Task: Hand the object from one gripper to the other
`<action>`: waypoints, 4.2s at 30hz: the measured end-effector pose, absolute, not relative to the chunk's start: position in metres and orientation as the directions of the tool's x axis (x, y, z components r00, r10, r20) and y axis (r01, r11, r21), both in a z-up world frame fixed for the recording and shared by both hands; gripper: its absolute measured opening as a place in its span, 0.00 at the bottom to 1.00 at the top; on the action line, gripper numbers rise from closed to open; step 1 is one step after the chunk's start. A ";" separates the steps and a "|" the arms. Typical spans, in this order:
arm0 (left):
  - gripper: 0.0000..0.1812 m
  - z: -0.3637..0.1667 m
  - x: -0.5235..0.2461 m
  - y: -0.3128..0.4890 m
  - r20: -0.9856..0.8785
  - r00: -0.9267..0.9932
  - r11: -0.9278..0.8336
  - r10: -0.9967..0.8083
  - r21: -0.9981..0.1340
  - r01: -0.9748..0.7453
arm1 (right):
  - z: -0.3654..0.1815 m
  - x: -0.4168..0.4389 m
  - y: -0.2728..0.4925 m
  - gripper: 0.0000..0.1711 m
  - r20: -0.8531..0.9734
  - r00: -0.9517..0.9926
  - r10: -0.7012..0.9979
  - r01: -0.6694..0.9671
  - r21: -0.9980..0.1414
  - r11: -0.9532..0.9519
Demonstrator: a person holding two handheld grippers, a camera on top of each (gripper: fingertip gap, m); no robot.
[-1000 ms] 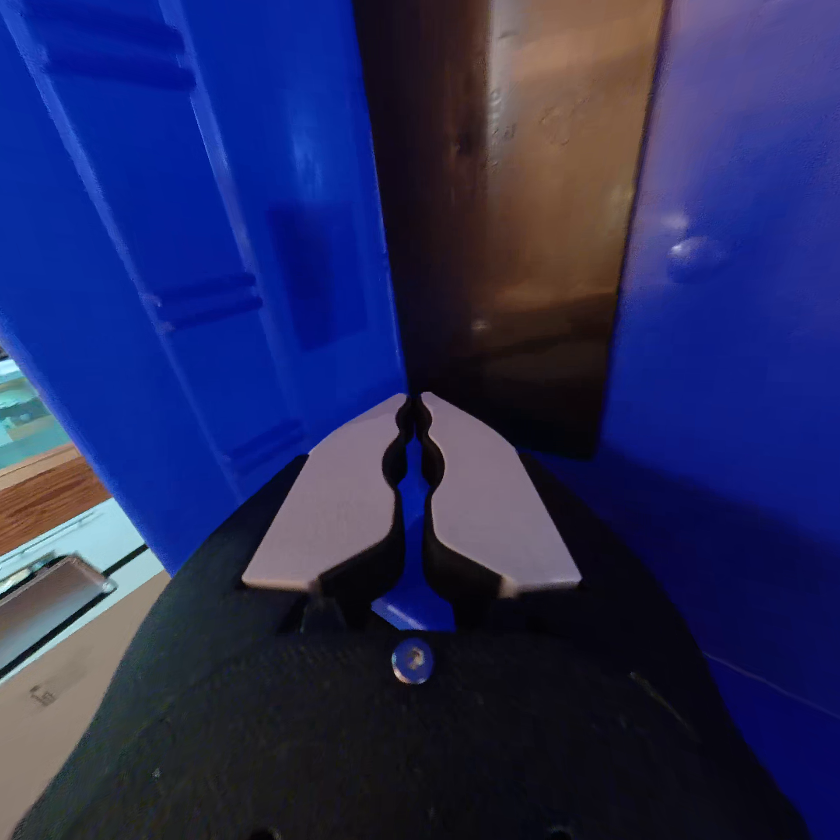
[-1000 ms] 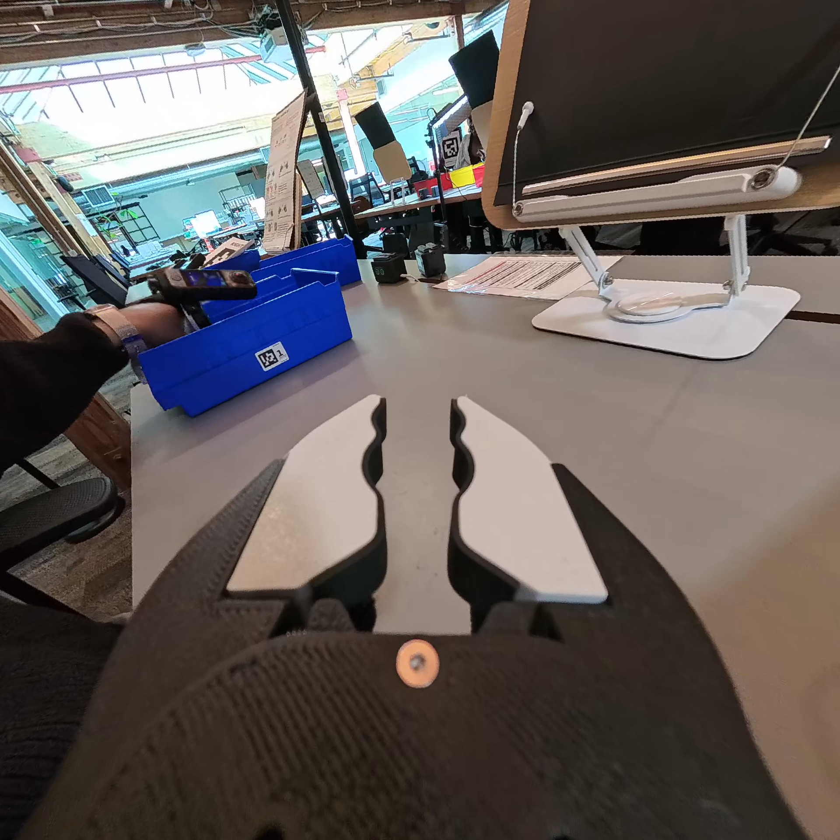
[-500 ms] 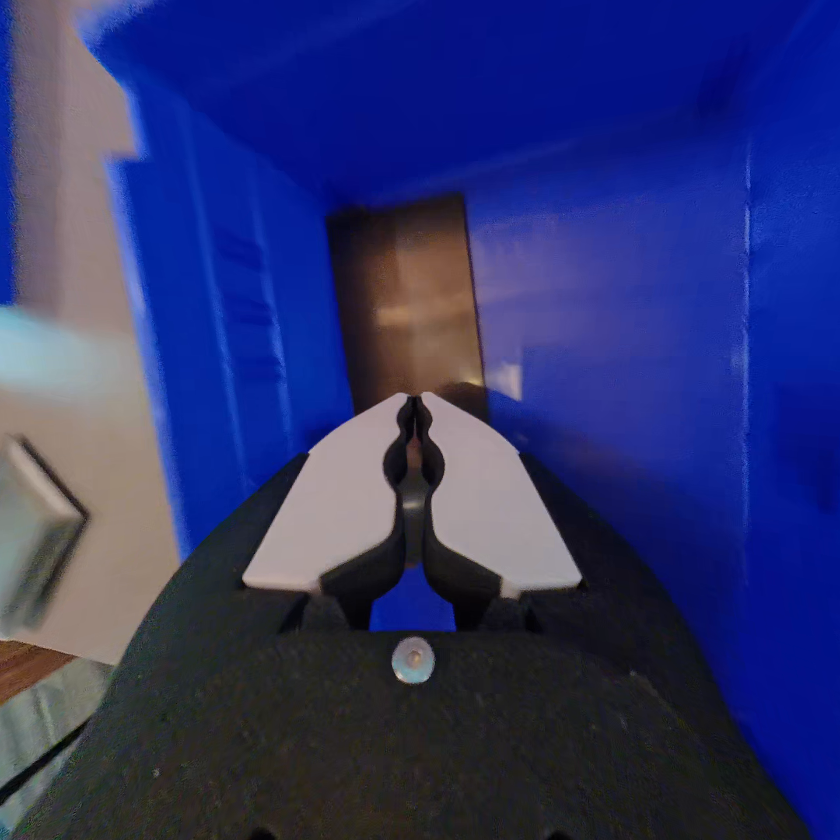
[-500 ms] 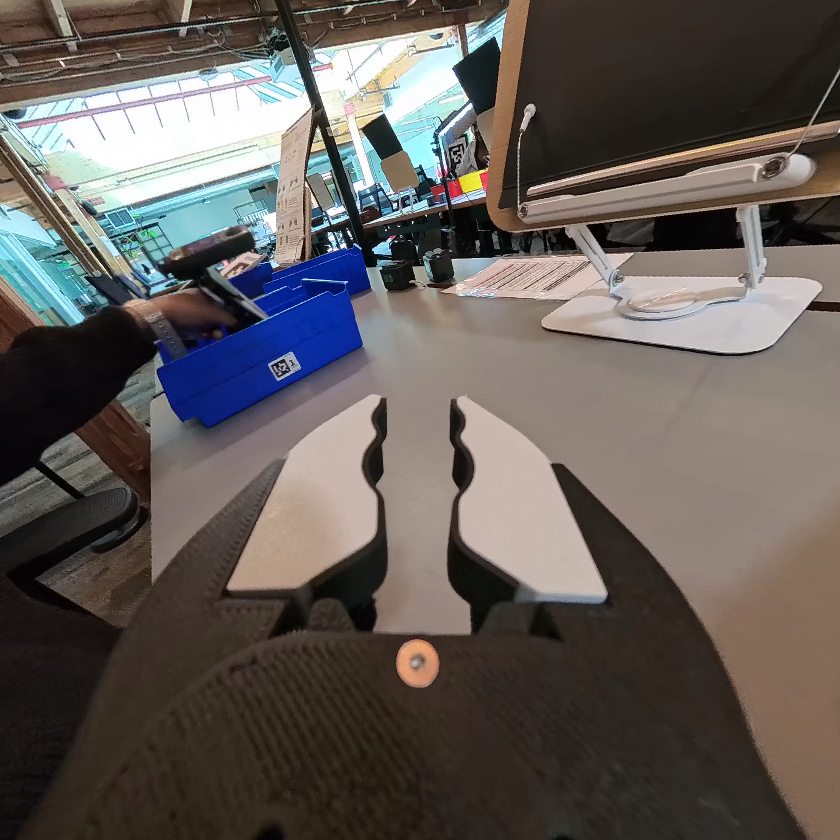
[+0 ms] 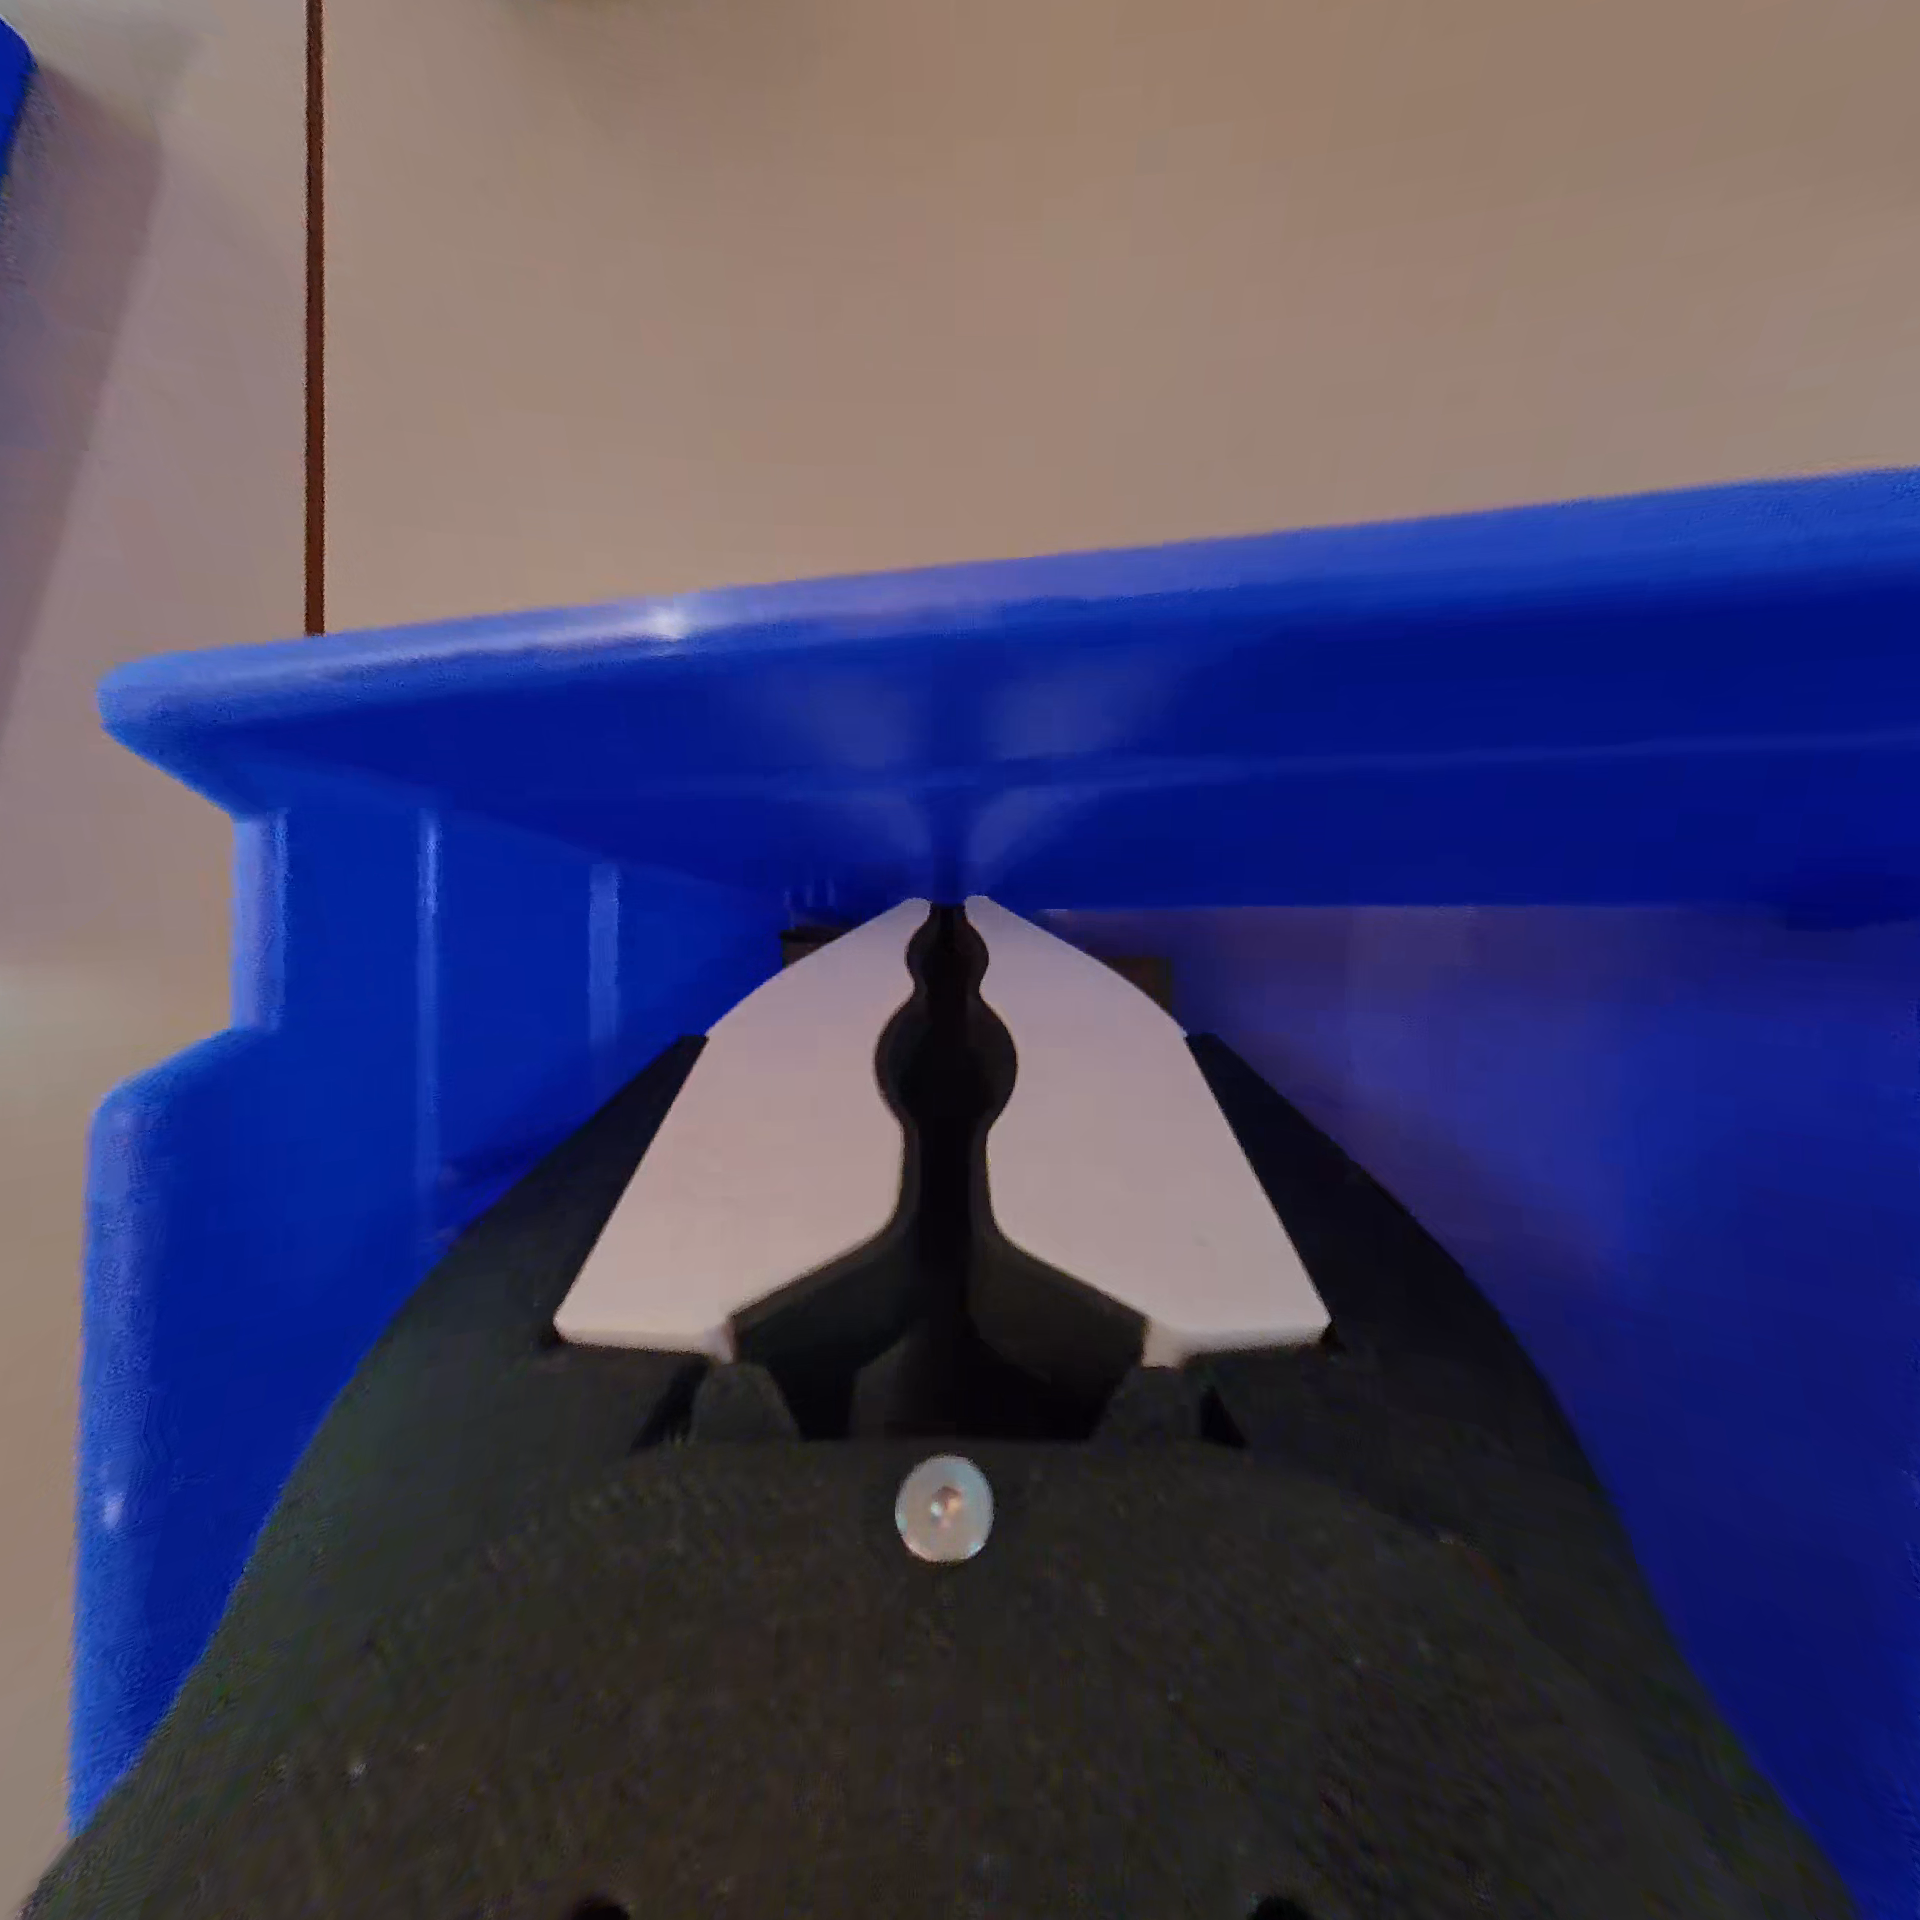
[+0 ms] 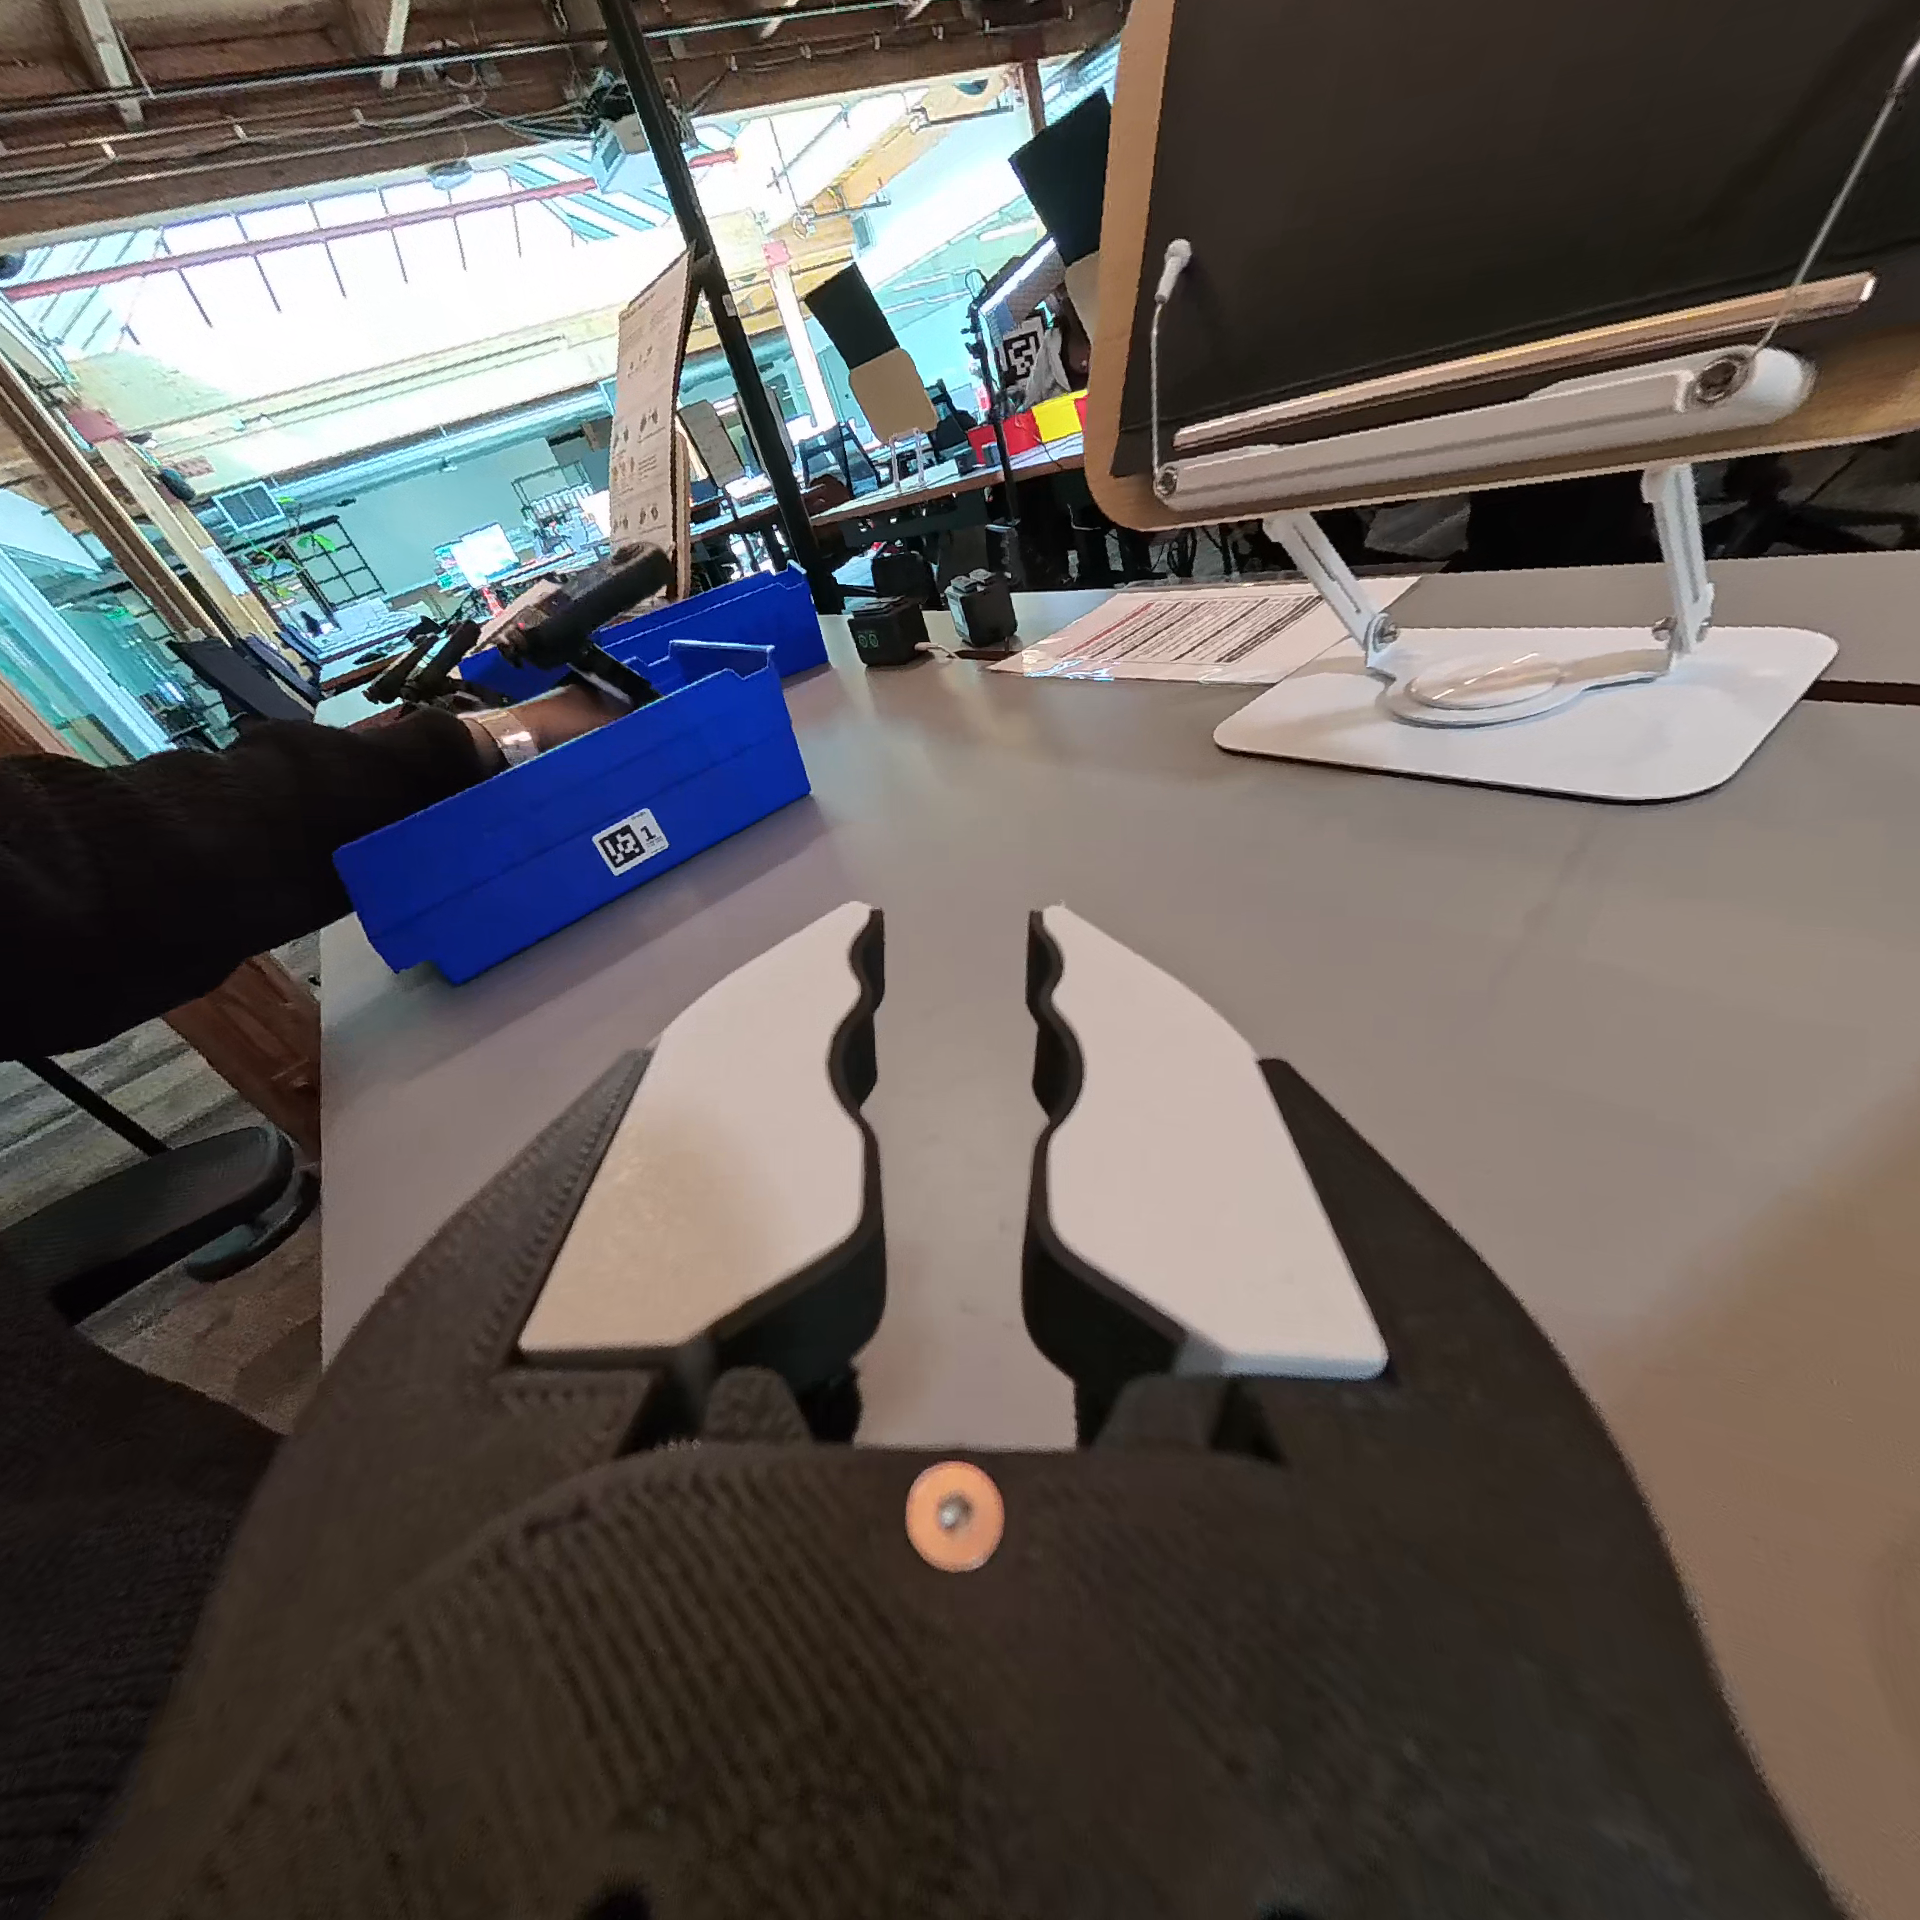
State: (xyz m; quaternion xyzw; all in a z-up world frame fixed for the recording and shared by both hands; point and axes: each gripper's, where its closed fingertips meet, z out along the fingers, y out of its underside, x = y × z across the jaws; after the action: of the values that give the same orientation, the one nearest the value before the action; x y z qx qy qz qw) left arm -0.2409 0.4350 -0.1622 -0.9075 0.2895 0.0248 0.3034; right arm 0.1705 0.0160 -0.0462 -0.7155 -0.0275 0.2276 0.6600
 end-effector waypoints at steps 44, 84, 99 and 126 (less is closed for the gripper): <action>0.00 -0.150 -0.277 0.418 -0.400 0.758 -0.703 -0.515 -0.309 -0.640 | -0.035 0.173 0.011 0.16 -0.395 0.841 0.370 -0.385 -0.917 -0.102; 0.00 -0.167 -0.275 0.356 -0.154 0.815 -0.798 -0.559 -0.167 -0.579 | -0.029 0.171 0.008 0.16 -0.427 0.815 0.392 -0.427 -0.900 -0.093; 0.00 -0.081 -0.280 0.313 -0.179 0.849 -0.623 -0.497 -0.608 -0.493 | -0.053 0.088 0.046 0.18 -0.302 0.770 0.562 -0.184 -0.948 -0.259; 0.00 -0.116 -0.400 0.217 -0.112 0.844 -0.625 -0.524 -0.623 -0.470 | -0.141 -0.286 0.364 0.24 -0.339 0.380 0.861 0.808 -0.332 -0.487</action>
State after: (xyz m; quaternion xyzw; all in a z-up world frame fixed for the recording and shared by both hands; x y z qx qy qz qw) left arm -0.4000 0.2172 -0.1156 -0.9004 0.2761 -0.0402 0.3337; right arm -0.2857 0.3644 -0.1415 -0.8288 -0.5032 0.2381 0.0557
